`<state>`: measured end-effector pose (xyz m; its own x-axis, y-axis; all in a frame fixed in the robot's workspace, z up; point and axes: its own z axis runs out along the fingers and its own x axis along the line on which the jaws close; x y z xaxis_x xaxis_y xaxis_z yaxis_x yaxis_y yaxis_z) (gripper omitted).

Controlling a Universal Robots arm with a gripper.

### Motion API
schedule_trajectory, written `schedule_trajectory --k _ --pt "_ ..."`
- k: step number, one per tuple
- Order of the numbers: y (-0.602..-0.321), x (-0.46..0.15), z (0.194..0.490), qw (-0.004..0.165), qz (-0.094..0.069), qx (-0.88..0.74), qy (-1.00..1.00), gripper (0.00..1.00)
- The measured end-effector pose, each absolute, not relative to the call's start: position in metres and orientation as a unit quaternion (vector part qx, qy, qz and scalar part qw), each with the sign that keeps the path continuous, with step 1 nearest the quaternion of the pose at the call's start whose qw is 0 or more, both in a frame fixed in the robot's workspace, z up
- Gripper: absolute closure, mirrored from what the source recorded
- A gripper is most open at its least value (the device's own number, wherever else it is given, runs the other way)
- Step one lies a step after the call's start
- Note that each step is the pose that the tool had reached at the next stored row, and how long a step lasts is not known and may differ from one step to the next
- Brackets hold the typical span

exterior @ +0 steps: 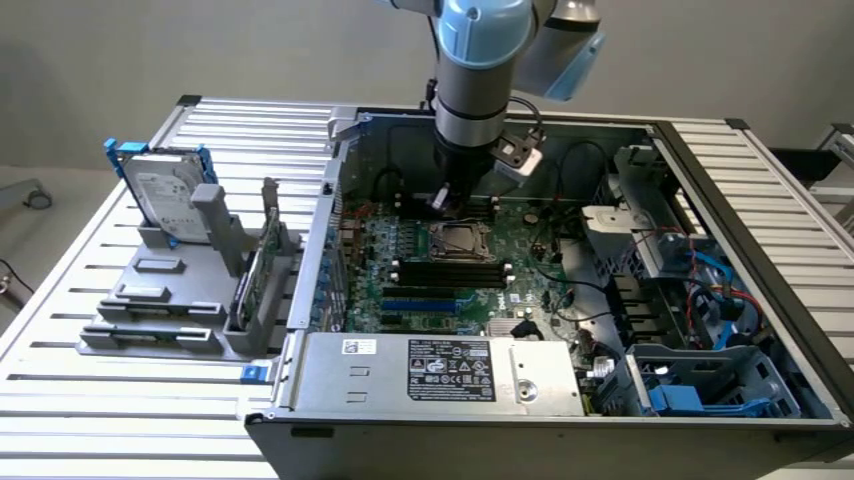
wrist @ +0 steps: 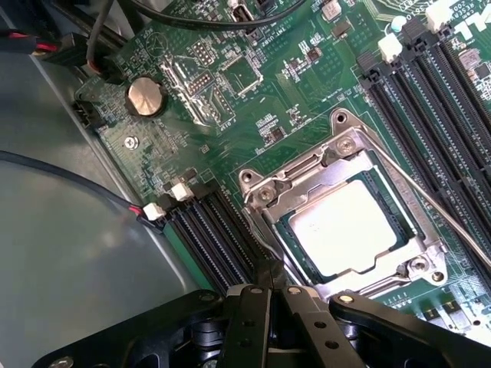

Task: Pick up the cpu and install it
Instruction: 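Install the first cpu locking lever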

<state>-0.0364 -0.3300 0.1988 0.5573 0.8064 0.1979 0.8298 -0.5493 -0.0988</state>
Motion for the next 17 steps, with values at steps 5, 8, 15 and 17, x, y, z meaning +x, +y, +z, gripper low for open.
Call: schedule_trajectory --k 5,8,15,17 --pt "-0.3299 -0.0339 0.1984 0.091 -0.065 -0.878 -0.466 0.89" --pt "-0.3298 -0.0323 0.1983 0.091 -0.065 -0.878 -0.466 0.89" --pt "-0.3297 -0.0290 0.1981 0.091 -0.065 -0.878 -0.466 0.89" --pt "-0.3296 -0.0282 0.1981 0.091 -0.065 -0.878 -0.466 0.89"
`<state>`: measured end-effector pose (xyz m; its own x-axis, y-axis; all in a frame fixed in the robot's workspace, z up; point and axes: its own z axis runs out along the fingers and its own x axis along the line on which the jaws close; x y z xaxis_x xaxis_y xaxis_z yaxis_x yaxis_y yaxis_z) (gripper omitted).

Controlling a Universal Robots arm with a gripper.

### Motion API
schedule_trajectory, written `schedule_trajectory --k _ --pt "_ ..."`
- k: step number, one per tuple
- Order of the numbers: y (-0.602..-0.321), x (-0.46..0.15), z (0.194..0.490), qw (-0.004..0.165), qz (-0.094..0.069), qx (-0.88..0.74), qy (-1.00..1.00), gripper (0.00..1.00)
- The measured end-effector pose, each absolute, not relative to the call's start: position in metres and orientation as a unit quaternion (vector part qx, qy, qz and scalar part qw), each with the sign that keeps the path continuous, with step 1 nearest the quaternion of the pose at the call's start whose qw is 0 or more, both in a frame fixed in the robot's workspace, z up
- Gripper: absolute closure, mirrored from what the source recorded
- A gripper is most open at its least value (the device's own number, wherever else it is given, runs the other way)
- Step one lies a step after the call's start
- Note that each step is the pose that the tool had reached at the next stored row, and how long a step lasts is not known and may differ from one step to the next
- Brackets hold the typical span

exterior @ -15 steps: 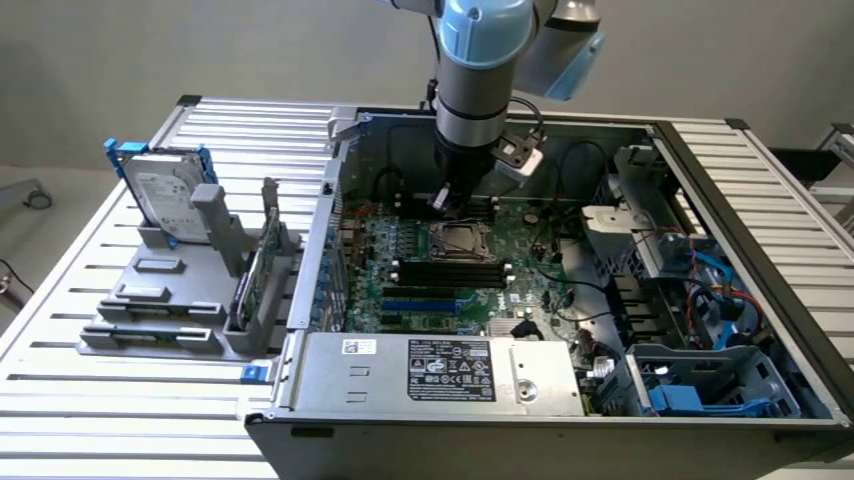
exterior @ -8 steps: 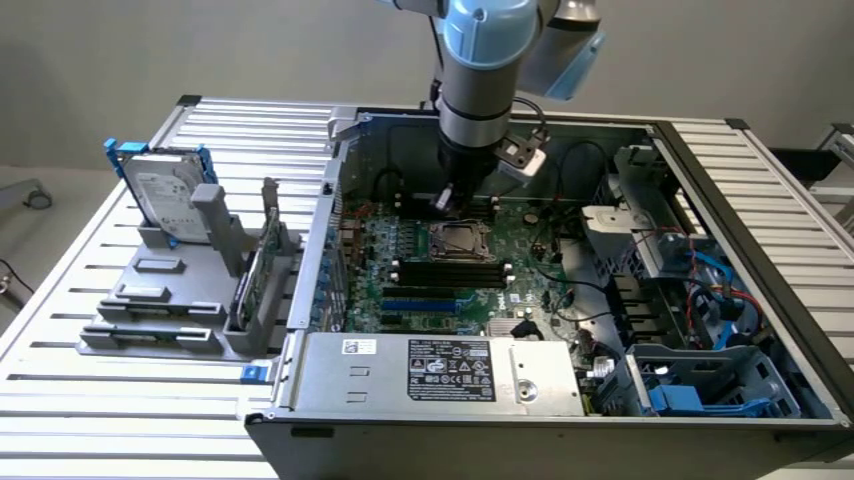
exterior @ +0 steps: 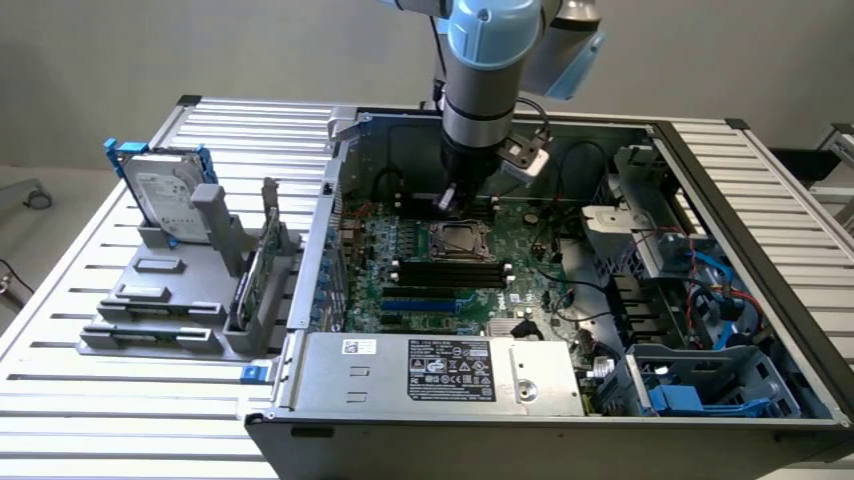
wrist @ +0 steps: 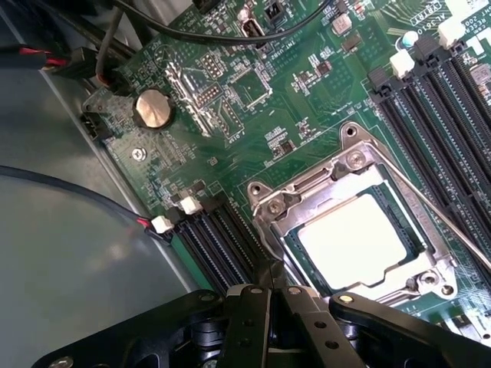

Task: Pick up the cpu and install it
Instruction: 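Install the first cpu locking lever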

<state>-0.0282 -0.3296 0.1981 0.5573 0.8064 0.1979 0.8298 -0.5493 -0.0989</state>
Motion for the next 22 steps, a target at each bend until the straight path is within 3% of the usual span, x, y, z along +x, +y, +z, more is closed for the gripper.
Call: schedule_trajectory --k 22 --pt "-0.3297 -0.0243 0.1977 0.088 -0.063 -0.878 -0.466 0.89"
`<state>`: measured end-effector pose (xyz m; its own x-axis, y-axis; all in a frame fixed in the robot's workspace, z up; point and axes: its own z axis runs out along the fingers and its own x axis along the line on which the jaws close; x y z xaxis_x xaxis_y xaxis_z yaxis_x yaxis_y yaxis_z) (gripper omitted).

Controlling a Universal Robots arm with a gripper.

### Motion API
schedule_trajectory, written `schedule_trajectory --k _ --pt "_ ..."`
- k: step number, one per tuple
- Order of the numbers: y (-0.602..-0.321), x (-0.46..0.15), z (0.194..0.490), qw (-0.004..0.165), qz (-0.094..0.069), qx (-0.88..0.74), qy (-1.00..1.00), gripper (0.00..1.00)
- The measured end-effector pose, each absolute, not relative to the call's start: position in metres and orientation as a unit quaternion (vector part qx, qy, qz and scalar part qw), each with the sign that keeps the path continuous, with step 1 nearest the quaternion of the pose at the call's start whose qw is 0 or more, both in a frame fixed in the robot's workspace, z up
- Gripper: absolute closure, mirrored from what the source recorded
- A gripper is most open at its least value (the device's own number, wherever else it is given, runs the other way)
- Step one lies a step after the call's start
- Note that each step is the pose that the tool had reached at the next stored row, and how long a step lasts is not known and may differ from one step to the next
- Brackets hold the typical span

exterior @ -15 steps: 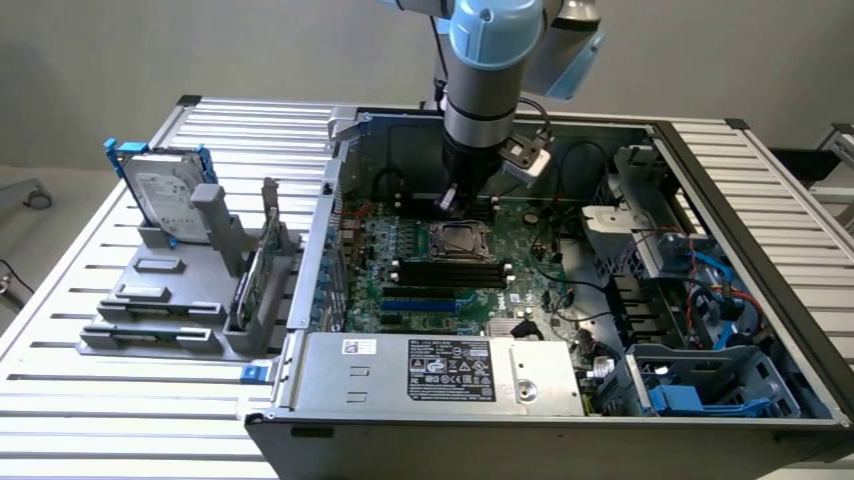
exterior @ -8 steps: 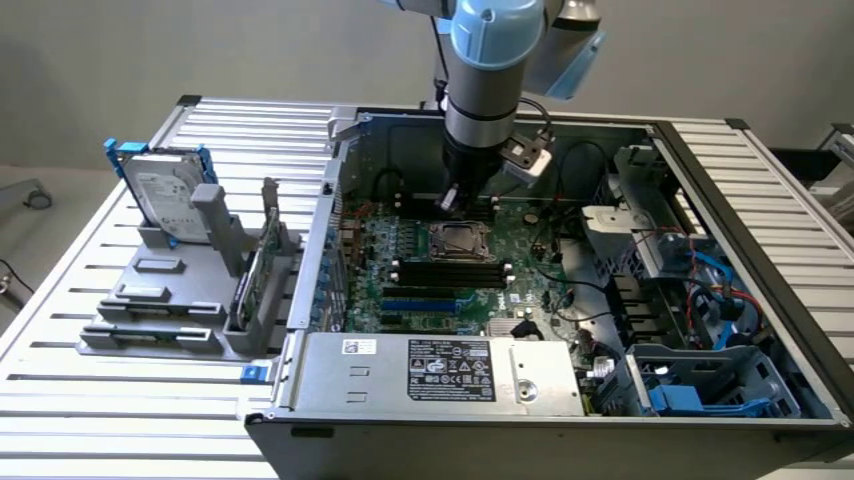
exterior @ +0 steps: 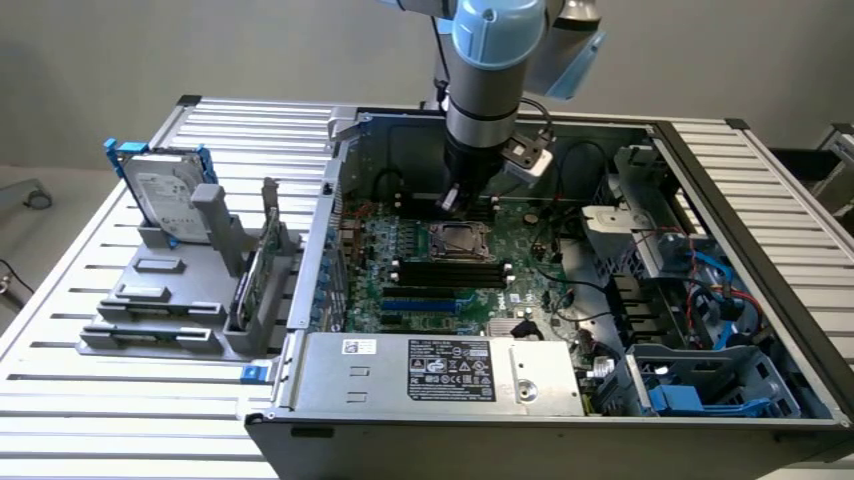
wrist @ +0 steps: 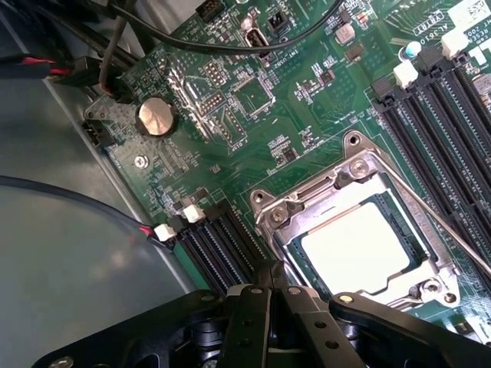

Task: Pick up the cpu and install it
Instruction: 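Install the first cpu locking lever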

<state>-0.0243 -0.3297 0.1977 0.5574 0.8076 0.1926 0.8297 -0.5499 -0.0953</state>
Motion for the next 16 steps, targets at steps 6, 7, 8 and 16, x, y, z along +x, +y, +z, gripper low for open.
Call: schedule_trajectory --k 6,7,8,16 --pt "-0.3298 -0.0229 0.1977 0.088 -0.063 -0.878 -0.466 0.89" --pt "-0.3299 -0.0226 0.1976 0.088 -0.063 -0.878 -0.466 0.89" --pt "-0.3300 -0.0226 0.1976 0.088 -0.063 -0.878 -0.466 0.89" --pt "-0.3323 -0.0224 0.1978 0.089 -0.059 -0.878 -0.466 0.89"
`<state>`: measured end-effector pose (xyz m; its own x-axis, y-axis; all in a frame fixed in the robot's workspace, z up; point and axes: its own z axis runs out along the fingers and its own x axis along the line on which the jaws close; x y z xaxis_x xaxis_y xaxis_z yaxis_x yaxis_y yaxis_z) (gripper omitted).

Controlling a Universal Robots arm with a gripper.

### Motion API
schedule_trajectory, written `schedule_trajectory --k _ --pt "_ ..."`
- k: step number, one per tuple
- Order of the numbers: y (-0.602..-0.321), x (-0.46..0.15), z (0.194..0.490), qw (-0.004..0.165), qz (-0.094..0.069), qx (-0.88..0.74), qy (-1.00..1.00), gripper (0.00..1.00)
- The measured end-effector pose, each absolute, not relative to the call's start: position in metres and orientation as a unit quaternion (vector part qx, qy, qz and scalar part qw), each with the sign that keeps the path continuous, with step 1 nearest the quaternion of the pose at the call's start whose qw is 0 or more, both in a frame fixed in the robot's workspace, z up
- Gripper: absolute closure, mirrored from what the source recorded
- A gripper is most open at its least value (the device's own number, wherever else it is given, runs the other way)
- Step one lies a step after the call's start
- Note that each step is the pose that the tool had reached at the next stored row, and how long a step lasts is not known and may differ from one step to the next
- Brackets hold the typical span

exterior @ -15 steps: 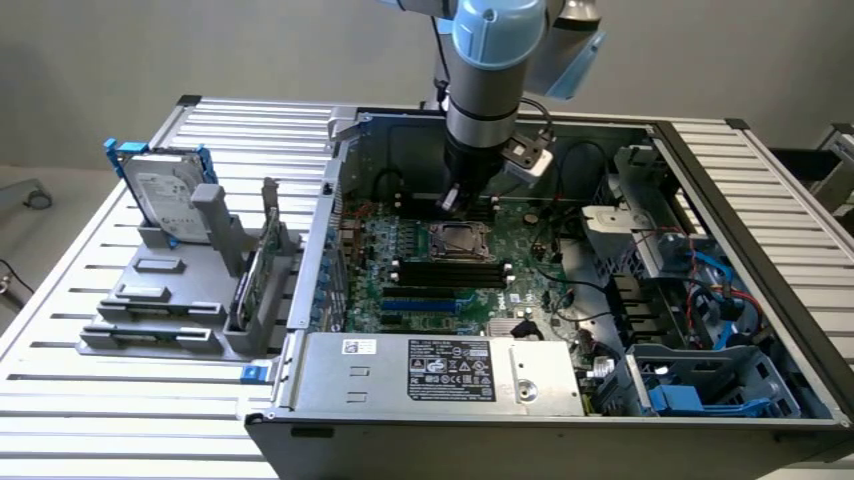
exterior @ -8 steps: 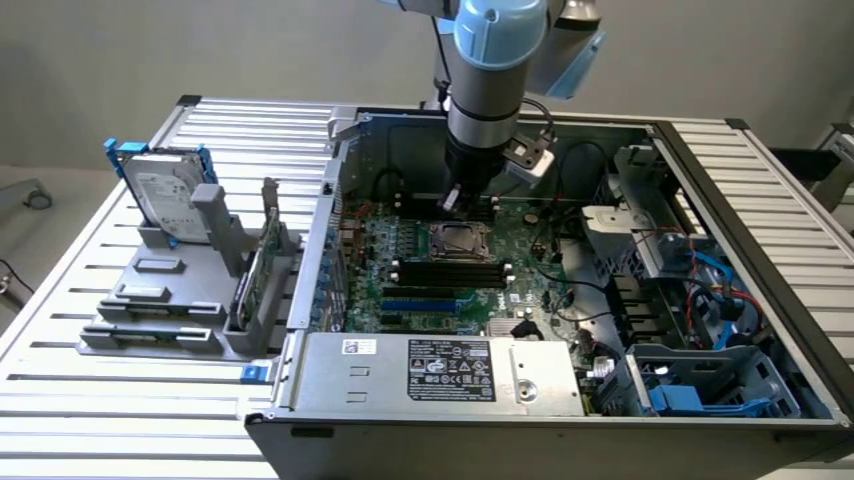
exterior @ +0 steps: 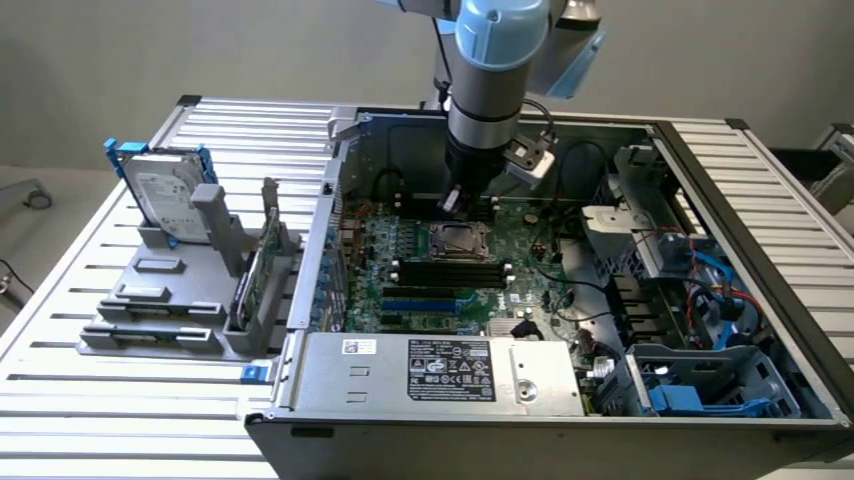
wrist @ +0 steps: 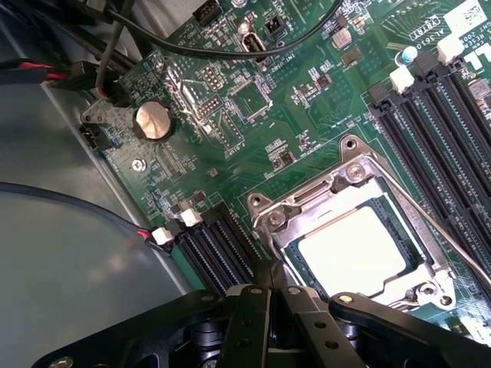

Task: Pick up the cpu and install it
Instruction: 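Install the first cpu locking lever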

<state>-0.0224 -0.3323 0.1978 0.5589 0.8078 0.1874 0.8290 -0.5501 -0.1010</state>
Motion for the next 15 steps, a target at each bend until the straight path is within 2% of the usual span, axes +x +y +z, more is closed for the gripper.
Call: schedule_trajectory --k 15 --pt "-0.3325 -0.0163 0.1977 0.090 -0.058 -0.878 -0.466 0.89"
